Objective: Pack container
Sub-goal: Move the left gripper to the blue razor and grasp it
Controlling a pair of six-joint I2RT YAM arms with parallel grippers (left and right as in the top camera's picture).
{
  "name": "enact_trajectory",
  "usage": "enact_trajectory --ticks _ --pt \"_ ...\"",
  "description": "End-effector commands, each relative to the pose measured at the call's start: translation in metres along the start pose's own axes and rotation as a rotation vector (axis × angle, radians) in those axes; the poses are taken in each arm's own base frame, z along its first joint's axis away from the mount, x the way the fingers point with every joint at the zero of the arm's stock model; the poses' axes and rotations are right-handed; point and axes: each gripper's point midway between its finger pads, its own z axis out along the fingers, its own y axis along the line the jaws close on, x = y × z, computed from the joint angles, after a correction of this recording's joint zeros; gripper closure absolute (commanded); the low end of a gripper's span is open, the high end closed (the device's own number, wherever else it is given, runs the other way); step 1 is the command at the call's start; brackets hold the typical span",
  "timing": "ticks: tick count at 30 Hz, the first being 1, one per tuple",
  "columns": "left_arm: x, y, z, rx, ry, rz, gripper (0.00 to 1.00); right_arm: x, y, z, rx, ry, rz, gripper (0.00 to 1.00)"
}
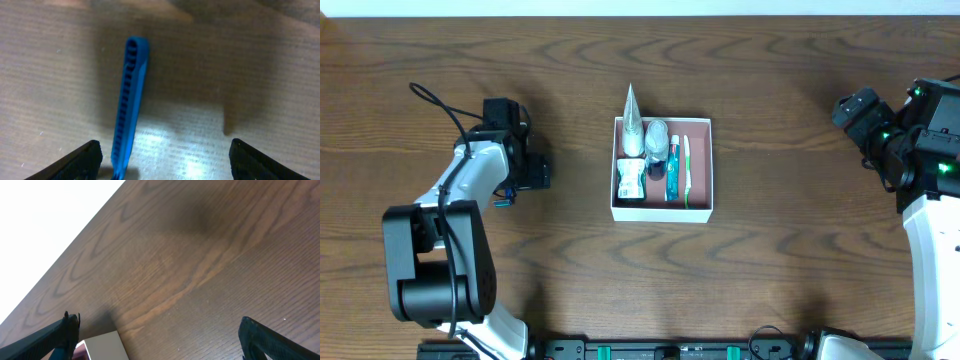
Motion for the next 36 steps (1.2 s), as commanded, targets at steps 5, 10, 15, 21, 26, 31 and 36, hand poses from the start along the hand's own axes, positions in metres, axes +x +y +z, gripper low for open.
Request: enact_trajectory --ticks 5,10,15,21,26,31,36 --pt "0.007 -0.008 0.014 0.051 0.039 0.039 0.19 -0.004 0.0 -0.003 0.001 -0.015 -0.005 0.01" --pt "0.012 -0.009 0.021 0.049 0.064 0.04 0.24 -0.004 0.0 -0.003 0.001 -0.015 -0.005 0.01" --pt "0.012 -0.009 0.022 0.049 0.065 0.029 0.53 -0.004 0.0 -0.003 0.001 -0.015 -0.005 0.01" --pt "0.016 -0.008 0.021 0.048 0.079 0.03 0.8 -0.004 0.0 -0.003 0.001 -0.015 -0.005 0.01" --pt "0.017 -0.008 0.021 0.047 0.086 0.006 0.94 -0.004 0.0 -0.003 0.001 -0.015 -0.005 0.01" --pt "0.016 -0.009 0.019 0.045 0.089 -0.044 0.94 -0.004 0.0 -0.003 0.001 -0.015 -0.005 0.01" --pt "0.007 -0.014 0.0 0.049 0.085 -0.025 0.94 -0.004 0.0 -0.003 0.001 -0.015 -0.005 0.01"
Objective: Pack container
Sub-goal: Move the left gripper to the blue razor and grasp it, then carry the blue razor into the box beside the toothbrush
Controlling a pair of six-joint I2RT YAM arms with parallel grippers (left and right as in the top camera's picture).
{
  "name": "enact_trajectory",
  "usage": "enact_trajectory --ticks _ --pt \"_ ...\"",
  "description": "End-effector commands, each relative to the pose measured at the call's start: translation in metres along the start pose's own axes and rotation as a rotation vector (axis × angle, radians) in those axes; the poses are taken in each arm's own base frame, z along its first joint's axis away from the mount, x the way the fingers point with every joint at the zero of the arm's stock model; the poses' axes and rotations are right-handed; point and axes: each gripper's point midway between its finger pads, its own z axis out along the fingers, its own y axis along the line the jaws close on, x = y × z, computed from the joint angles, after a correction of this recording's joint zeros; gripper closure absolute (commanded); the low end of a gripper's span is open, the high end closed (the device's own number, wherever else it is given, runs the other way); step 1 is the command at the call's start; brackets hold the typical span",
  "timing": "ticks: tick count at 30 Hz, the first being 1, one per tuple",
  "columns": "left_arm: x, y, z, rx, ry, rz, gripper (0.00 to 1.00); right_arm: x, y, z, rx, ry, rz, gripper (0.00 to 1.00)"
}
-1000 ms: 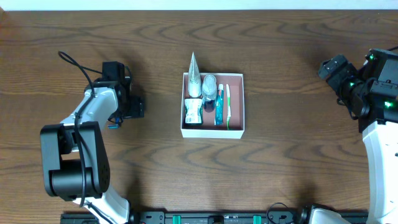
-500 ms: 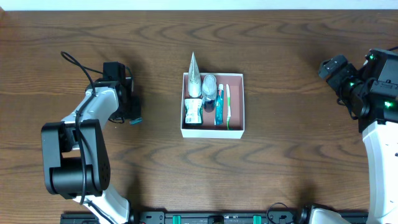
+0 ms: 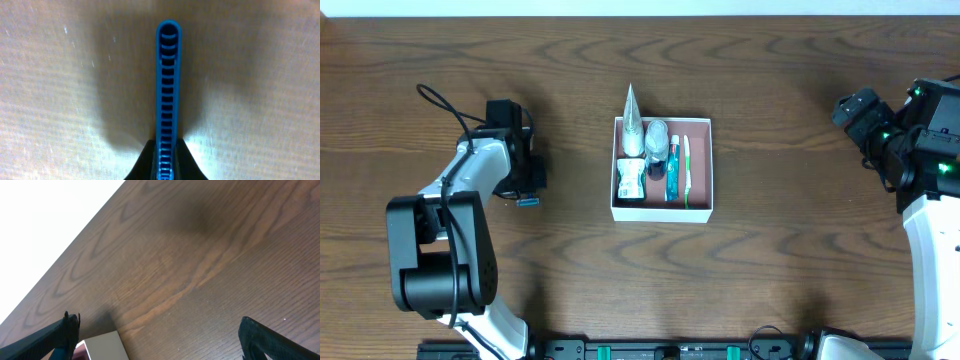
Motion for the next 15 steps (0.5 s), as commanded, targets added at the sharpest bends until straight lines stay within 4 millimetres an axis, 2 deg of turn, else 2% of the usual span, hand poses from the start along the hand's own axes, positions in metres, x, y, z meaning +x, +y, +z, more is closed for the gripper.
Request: enact_trajectory --ticks 1,4,8,11,15 --pt "-0.011 -0.006 -0.014 0.0 -0.019 -0.002 0.94 -0.004 0.0 -0.003 0.001 -0.015 -0.005 0.01" --pt "-0.023 -0.017 -0.042 0.011 -0.081 0.024 0.94 -0.004 0.0 -0.003 0.001 -0.015 -0.005 0.01" --pt "-0.039 -0.044 -0.096 0.08 -0.208 0.076 0.94 -0.004 0.0 -0.003 0.001 -0.015 -0.005 0.01" --pt "-0.045 -0.072 -0.147 0.173 -0.334 0.131 0.94 -0.004 0.0 -0.003 0.001 -0.015 -0.005 0.01" --pt "-0.038 -0.107 -0.217 0.263 -0.51 0.203 0.94 -0.004 0.0 -0.003 0.001 -0.015 -0.005 0.01"
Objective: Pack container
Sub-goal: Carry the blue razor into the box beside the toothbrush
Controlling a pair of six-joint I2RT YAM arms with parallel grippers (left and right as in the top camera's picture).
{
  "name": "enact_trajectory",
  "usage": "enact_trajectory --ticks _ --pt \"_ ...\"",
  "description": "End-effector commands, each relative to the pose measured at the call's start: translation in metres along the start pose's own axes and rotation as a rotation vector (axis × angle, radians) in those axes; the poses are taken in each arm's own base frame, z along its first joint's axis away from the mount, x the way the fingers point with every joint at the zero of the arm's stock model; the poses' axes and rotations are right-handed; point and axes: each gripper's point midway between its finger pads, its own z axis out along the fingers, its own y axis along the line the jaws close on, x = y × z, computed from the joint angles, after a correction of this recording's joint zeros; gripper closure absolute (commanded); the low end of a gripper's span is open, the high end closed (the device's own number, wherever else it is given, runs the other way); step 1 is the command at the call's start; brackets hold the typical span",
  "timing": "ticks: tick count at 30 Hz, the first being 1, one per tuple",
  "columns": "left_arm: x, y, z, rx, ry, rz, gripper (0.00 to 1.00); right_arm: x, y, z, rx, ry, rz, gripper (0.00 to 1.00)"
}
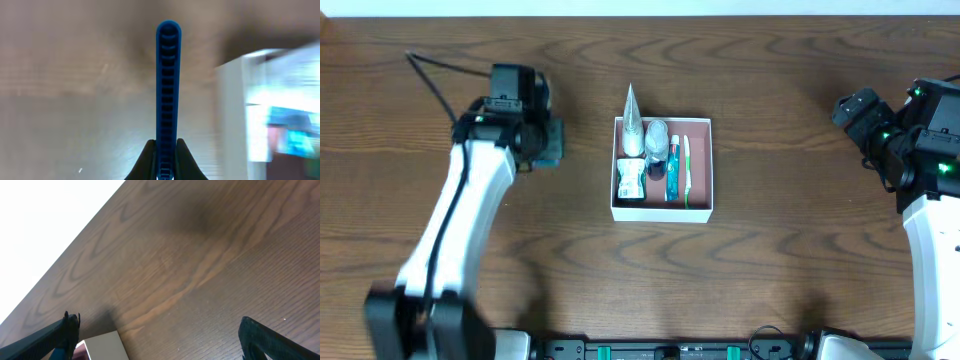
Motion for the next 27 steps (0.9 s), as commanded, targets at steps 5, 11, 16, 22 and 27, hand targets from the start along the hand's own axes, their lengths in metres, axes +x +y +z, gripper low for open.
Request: enact_trajectory --ticks 5,11,16,22,27 --pt "-0.03 -0.087 -0.108 0.198 -0.314 0.135 0.94 -0.004 0.0 -0.003 0.001 -0.015 -0.005 0.01" --pt "-0.03 -0.129 -0.149 0.186 -0.467 0.135 0.94 -0.004 0.0 -0.003 0.001 -0.015 -0.005 0.01" --pt "-0.021 -0.168 -0.137 0.143 -0.482 0.16 0.94 -0.004 0.0 -0.003 0.001 -0.015 -0.005 0.01" --pt "-0.006 -0.221 -0.084 0.125 -0.426 0.156 0.94 -0.004 0.0 -0.003 0.001 -0.015 -0.005 0.01" --pt "0.01 -0.247 -0.033 0.116 -0.351 0.128 0.94 -0.004 0.0 -0.003 0.001 -0.015 -0.005 0.01"
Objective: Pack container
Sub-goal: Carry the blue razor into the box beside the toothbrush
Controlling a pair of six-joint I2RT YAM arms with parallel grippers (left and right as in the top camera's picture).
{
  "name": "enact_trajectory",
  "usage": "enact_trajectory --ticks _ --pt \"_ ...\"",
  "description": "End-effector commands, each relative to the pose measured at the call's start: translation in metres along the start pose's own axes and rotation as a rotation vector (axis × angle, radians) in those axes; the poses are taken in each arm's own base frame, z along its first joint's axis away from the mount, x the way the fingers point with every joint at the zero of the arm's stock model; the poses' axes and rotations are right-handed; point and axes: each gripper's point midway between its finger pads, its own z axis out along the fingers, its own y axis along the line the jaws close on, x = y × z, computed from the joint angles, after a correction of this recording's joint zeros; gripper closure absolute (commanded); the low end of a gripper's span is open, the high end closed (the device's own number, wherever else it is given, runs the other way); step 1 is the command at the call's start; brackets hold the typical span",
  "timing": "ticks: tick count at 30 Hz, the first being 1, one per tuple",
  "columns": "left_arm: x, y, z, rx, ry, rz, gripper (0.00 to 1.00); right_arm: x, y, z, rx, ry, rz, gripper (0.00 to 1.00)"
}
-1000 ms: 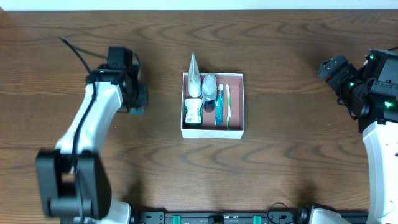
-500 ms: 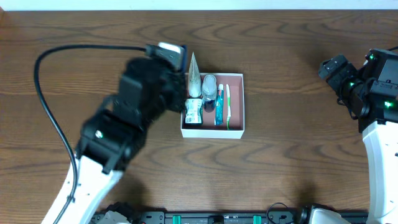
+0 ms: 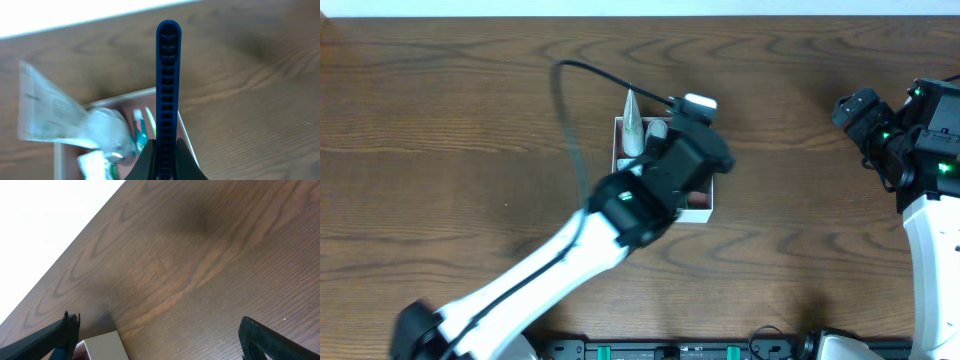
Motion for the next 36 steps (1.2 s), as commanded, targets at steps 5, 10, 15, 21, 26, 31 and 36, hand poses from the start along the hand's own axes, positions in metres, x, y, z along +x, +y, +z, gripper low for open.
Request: enact_trajectory --ticks 5,10,15,21,26,31,36 --pt "0.039 -0.008 0.051 -0.082 0.086 -0.093 0.94 -0.004 0.0 -0.003 0.001 -0.015 -0.005 0.02" --pt "0.065 -0.01 0.076 -0.11 0.15 -0.105 0.94 -0.004 0.0 -0.003 0.001 -0.015 -0.005 0.01" --pt "0.082 -0.014 0.092 -0.11 0.19 -0.099 0.94 -0.004 0.0 -0.003 0.001 -0.015 -0.005 0.01" --pt "0.097 -0.015 0.104 -0.118 0.222 -0.086 0.94 -0.004 0.0 -0.003 0.001 -0.015 -0.005 0.01" --pt "0.097 -0.015 0.105 -0.119 0.222 -0.086 0.94 -0.004 0.0 -0.003 0.001 -0.015 -0.005 0.01" --pt "0.097 -0.015 0.105 -0.118 0.223 -0.086 0.83 -0.004 0.0 -0.003 0.001 -0.015 -0.005 0.01" --pt "0.097 -0.015 0.105 -0.118 0.222 -0.086 0.72 -0.004 0.0 -0.003 0.001 -0.015 -0.005 0.01"
